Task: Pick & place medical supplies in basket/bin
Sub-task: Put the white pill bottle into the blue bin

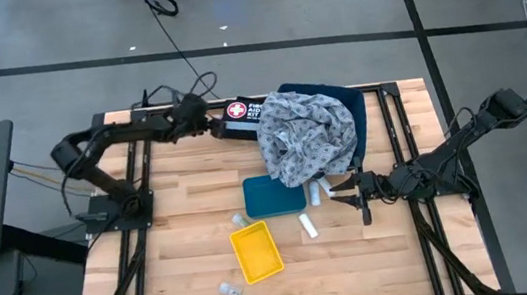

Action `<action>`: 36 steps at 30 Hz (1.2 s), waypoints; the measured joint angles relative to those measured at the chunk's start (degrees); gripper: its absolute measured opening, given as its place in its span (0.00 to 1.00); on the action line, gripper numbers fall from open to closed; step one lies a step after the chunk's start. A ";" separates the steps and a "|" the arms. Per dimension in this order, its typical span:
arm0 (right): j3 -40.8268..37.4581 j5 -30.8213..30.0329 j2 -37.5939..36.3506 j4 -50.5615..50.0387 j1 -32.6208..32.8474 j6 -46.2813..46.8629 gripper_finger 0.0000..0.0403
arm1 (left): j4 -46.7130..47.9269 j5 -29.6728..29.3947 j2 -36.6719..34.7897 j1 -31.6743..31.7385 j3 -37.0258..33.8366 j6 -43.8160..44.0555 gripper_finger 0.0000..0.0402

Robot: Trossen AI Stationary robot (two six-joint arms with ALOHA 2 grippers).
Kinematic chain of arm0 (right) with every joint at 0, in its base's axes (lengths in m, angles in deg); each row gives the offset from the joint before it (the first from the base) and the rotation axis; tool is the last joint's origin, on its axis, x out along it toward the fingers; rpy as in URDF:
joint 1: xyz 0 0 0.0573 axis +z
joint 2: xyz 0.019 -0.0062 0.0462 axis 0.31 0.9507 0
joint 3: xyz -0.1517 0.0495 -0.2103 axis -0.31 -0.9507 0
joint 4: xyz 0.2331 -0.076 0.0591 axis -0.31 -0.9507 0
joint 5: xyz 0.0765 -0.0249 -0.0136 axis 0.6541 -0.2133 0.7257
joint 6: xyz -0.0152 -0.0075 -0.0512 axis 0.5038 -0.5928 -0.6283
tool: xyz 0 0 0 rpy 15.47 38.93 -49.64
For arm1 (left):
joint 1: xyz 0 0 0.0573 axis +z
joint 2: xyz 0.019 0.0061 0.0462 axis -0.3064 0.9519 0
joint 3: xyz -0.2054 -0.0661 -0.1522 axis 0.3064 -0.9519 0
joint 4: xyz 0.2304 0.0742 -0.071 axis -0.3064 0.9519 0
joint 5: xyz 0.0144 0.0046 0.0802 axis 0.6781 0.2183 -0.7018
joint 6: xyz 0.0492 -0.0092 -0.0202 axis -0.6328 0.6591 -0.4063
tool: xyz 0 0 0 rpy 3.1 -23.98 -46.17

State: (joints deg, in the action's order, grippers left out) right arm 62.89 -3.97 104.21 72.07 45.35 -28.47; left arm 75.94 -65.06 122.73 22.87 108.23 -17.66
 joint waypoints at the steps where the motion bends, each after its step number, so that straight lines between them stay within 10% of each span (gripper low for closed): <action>1: 0.02 0.00 0.00 0.01 0.00 0.00 0.28 | 2.01 -0.12 1.22 0.22 1.81 -0.69 0.64; 27: 0.02 -0.04 -0.02 0.13 0.28 0.61 0.28 | 20.68 2.60 14.55 0.45 14.26 -9.55 0.63; 36: 0.01 -0.04 -0.01 0.14 0.28 0.57 0.28 | 21.24 2.66 14.57 0.08 14.21 -11.49 0.38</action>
State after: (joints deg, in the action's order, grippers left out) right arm 62.90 -4.01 104.21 72.21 45.62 -27.90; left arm 97.17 -62.39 137.30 22.95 122.44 -29.15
